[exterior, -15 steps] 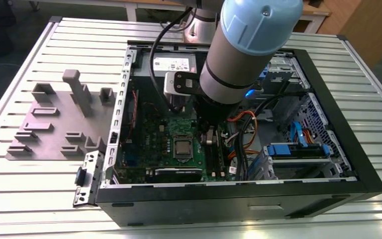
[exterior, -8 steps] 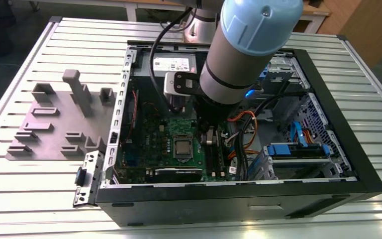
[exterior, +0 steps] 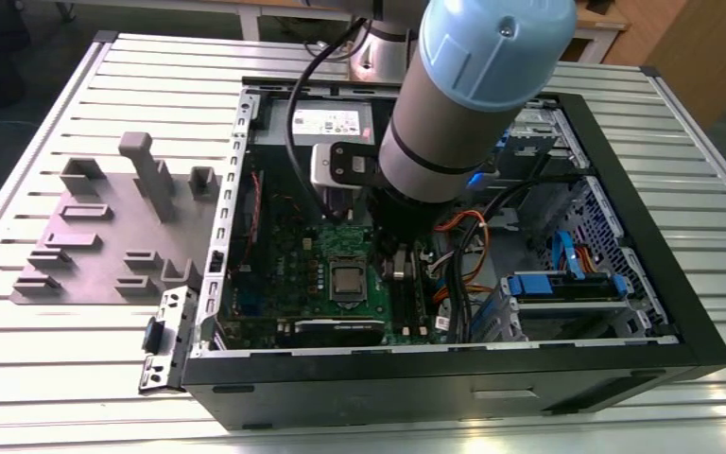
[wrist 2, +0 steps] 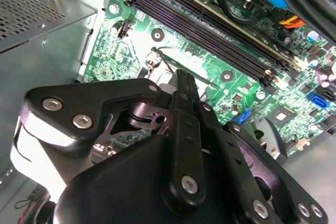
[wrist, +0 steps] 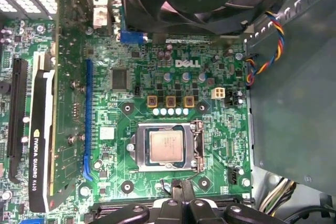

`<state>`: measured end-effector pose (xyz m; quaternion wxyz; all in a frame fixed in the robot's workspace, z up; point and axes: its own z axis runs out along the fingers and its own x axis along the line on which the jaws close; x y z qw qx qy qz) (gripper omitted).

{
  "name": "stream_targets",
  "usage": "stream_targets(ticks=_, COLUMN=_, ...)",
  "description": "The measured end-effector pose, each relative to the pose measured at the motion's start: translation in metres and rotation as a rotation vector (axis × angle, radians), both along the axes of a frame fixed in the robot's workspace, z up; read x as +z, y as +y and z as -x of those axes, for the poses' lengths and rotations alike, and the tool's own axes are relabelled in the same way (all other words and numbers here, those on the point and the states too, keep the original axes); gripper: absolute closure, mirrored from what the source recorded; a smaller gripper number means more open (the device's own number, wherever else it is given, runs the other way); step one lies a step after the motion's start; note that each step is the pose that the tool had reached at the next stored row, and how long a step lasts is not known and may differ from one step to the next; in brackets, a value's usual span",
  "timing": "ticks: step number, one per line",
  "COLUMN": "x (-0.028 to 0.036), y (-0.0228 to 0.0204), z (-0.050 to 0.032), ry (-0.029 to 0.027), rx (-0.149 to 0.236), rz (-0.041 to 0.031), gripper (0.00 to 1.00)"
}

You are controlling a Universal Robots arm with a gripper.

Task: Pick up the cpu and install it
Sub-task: 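Install the first cpu locking lever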

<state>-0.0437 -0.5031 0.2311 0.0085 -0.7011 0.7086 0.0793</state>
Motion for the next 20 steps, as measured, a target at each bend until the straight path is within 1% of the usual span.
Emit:
stream_targets(ticks=3, x=-0.0011, y=-0.0008, z=0.0, ry=0.0001, rx=0.004, rz=0.0, gripper=0.89)
stream_targets(ticks=9, x=-0.0032, y=-0.0073, z=0.0, ry=0.0001, rx=0.004, rz=0.0, gripper=0.89)
stream_targets(ticks=14, x=-0.006, y=-0.0091, z=0.0, ry=0.0, rx=0.004, rz=-0.0001, gripper=0.89)
stream_targets(ticks=20, x=-0.0093, y=-0.0136, z=0.0, ry=0.0, rx=0.004, rz=-0.0003, gripper=0.89)
